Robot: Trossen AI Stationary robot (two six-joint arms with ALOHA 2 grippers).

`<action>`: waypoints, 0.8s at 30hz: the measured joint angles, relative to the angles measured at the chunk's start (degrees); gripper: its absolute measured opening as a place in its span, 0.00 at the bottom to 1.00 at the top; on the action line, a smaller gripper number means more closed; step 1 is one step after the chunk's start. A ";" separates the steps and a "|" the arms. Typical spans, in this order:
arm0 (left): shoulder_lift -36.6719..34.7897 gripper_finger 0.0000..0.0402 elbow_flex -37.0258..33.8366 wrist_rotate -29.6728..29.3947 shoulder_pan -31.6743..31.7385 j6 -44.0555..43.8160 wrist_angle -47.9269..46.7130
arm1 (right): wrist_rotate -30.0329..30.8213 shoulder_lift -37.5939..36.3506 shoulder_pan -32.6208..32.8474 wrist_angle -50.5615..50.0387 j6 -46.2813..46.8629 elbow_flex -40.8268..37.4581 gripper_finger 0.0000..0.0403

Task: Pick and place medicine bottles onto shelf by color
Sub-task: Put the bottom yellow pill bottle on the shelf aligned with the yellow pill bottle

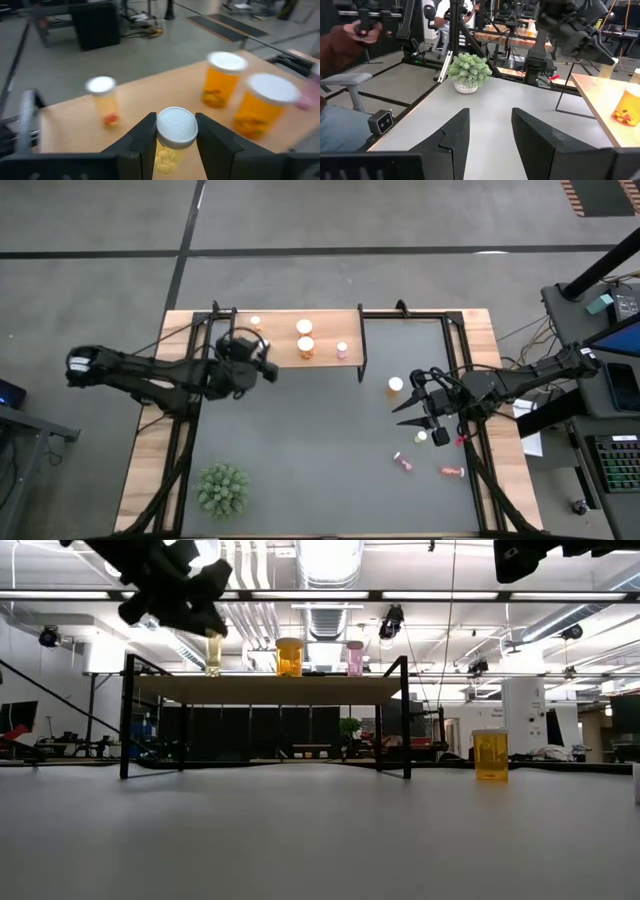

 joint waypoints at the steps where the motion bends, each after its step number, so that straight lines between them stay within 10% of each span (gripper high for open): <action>1: -0.44 0.26 -0.38 -0.06 0.83 0.00 0.27 | 0.00 -0.02 -0.01 0.00 -0.17 0.00 0.34; 24: -2.44 0.26 -3.30 -0.33 3.13 -3.05 -1.87 | 0.04 -0.13 -0.04 -0.01 -1.93 0.02 0.34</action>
